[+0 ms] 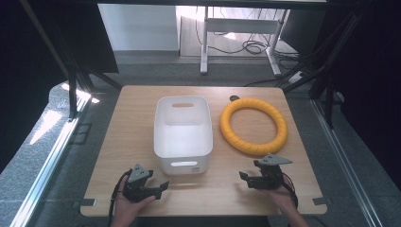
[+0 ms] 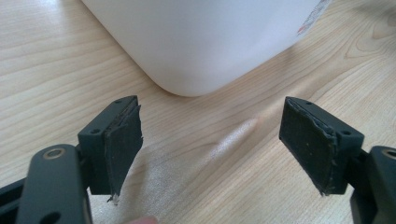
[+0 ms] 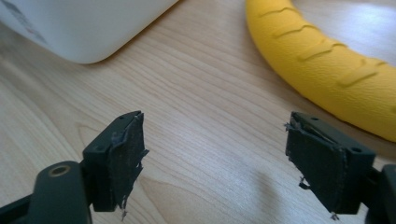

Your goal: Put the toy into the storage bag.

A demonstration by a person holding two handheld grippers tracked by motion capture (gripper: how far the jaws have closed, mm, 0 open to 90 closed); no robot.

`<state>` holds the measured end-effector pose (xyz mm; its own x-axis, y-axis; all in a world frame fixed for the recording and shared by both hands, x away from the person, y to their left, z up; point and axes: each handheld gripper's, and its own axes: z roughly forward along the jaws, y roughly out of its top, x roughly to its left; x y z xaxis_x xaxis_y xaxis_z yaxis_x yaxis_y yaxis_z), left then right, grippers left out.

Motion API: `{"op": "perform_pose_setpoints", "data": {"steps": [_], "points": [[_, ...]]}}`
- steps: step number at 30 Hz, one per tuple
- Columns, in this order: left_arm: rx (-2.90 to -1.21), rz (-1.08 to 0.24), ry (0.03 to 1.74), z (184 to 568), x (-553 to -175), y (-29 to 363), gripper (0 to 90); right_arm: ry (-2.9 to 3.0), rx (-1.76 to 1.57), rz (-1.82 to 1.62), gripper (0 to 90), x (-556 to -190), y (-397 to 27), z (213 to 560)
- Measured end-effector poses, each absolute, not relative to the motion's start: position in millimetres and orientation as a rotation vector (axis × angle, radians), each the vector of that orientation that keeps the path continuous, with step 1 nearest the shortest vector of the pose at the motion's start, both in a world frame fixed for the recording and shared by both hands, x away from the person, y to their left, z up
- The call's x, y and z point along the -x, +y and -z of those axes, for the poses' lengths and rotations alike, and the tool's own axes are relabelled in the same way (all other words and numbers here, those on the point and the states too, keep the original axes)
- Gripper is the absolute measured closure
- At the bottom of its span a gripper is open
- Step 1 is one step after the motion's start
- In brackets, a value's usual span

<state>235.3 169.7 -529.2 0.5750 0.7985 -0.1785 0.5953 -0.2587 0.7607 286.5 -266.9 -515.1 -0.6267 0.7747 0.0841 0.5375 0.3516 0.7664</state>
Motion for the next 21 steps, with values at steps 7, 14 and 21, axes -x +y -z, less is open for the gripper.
{"op": "perform_pose_setpoints", "data": {"steps": [7, 14, 21], "points": [[-1.974, -0.299, 1.108, 530.5, -234.6, 167.3, 21.3, 2.359, -1.127, -1.146, 23.6, -284.7, -265.1, 516.0], [-1.982, -0.324, 1.119, 527.9, -232.7, 168.2, 20.2, 2.351, -1.068, -1.141, 22.6, -280.1, -262.4, 510.9], [-1.991, -0.319, 1.082, 529.1, -233.9, 166.5, 18.1, 2.388, -1.039, -1.121, 21.0, -285.6, -264.1, 509.8]]}}
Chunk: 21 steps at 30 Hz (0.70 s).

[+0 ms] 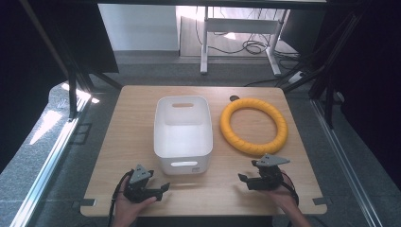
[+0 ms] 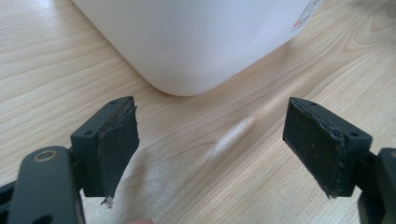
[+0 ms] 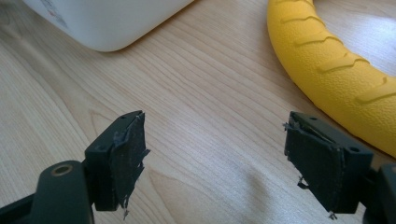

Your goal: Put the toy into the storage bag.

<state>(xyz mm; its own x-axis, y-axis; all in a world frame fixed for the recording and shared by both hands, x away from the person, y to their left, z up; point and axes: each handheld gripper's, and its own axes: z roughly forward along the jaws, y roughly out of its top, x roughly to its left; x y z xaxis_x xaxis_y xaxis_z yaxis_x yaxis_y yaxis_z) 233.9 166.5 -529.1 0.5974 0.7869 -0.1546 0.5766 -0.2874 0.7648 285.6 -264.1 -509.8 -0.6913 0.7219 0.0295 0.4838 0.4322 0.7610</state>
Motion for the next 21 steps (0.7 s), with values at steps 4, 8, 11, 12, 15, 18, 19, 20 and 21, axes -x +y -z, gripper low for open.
{"op": "perform_pose_setpoints", "data": {"steps": [4, 8, 11, 12, 15, 18, 19, 20, 21], "points": [[-1.993, -0.308, 1.080, 529, -233, 166, 17.9, 2.379, -1.024, -1.117, 22.9, -286, -268, 507], [-1.987, -0.291, 1.073, 528, -231, 167, 18.0, 2.350, -1.029, -1.153, 25.3, -286, -271, 497], [-1.986, -0.302, 1.050, 524, -230, 168, 18.4, 2.336, -1.038, -1.168, 27.4, -289, -273, 483], [-1.986, -0.302, 1.050, 524, -230, 168, 18.6, 2.336, -1.038, -1.168, 27.4, -289, -273, 483], [-1.981, -0.301, 1.070, 524, -231, 171, 18.9, 2.340, -1.015, -1.170, 28.8, -293, -275, 471], [-1.984, -0.299, 1.078, 525, -232, 171, 19.2, 2.361, -0.918, -1.084, 28.8, -296, -275, 460], [-1.987, -0.296, 1.079, 525, -232, 171, 19.2, 2.379, -0.870, -1.023, 27.7, -299, -274, 452], [-1.988, -0.295, 1.080, 525, -232, 171, 19.2, 2.393, -0.865, -1.020, 27.8, -302, -274, 449], [-1.989, -0.293, 1.082, 525, -232, 170, 19.2, 2.398, -0.869, -1.022, 28.1, -305, -274, 445]]}}
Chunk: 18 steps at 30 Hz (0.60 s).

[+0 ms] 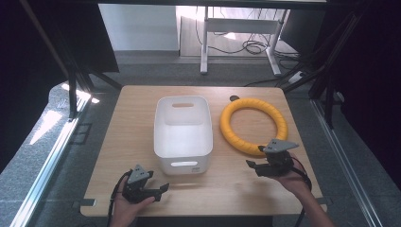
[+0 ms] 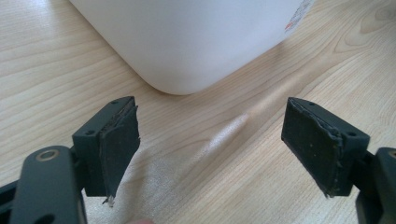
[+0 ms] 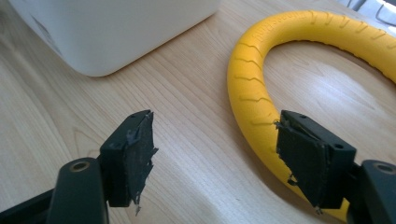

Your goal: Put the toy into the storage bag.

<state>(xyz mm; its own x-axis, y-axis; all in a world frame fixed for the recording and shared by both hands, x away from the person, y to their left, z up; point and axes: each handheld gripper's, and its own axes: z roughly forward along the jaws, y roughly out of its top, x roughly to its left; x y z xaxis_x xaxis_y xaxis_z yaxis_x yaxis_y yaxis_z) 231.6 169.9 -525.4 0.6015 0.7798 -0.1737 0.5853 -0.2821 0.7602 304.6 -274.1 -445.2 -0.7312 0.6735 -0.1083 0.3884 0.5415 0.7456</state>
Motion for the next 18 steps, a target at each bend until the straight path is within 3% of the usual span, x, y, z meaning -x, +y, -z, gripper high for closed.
{"op": "perform_pose_setpoints", "data": {"steps": [18], "points": [[-1.997, -0.299, 1.081, 527, -232, 168, 19.1, 2.498, -0.864, -0.990, 32.5, -343, -272, 424]]}}
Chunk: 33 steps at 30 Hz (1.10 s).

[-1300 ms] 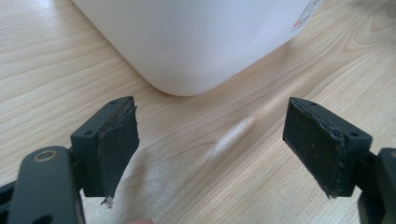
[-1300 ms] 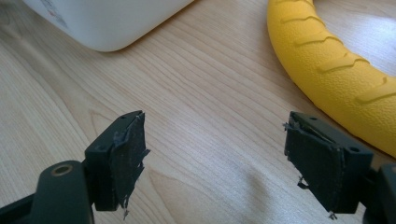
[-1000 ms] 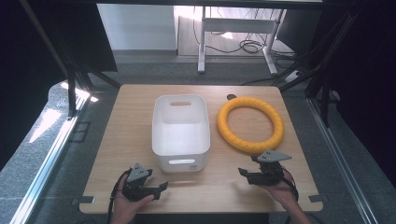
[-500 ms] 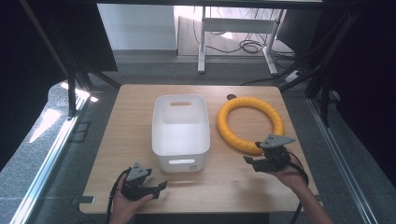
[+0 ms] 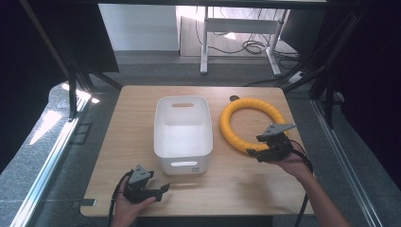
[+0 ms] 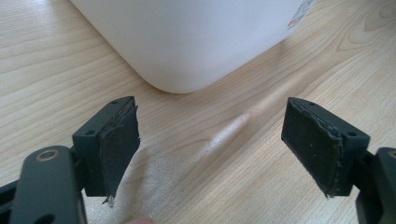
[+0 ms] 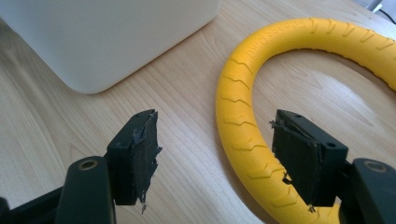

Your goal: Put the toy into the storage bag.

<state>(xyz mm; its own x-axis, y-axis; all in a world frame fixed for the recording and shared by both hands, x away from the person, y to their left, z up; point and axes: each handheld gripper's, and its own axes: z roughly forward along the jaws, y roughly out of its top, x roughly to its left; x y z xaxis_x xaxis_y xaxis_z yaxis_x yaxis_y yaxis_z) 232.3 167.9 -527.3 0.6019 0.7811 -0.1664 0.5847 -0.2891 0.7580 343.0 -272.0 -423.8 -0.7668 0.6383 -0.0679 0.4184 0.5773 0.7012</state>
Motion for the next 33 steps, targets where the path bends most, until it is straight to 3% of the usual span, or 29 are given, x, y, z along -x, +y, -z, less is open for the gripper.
{"op": "perform_pose_setpoints", "data": {"steps": [33], "points": [[-2.006, -0.280, 1.067, 528, -232, 165, 19.1, 2.764, -0.906, -0.620, 28.7, -413, -251, 472]]}}
